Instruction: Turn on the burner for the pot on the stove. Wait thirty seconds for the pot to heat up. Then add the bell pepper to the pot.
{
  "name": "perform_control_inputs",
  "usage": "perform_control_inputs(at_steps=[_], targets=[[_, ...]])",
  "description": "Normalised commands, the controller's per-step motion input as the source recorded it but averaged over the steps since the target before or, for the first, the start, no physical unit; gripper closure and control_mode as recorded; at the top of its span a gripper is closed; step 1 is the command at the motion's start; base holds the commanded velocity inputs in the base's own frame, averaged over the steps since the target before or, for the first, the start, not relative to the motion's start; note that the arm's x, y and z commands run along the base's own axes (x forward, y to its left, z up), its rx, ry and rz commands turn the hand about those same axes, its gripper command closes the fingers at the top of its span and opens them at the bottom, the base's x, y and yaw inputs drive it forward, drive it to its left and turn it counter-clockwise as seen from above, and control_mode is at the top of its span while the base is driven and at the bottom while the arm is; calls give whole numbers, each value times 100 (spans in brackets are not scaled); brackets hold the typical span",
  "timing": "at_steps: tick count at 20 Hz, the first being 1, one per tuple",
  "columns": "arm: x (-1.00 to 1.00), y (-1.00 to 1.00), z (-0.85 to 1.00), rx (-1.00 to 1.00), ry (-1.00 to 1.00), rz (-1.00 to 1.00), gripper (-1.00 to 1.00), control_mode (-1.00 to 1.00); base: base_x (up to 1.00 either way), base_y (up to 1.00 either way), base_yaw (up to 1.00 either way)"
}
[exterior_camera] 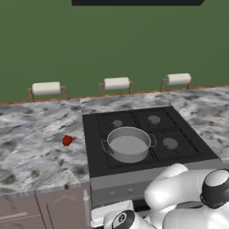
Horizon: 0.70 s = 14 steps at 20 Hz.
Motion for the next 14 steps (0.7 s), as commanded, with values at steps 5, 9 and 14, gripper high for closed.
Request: perform_control_inputs(at_steps=[5,9,14], targets=[[3,-55,0,7,0,0,-100,-100,0,0,0],[3,-48,0,6,0,0,-100,-100,0,0,0],[29,-2,0,0,0,0,-100,-100,0,0,0]])
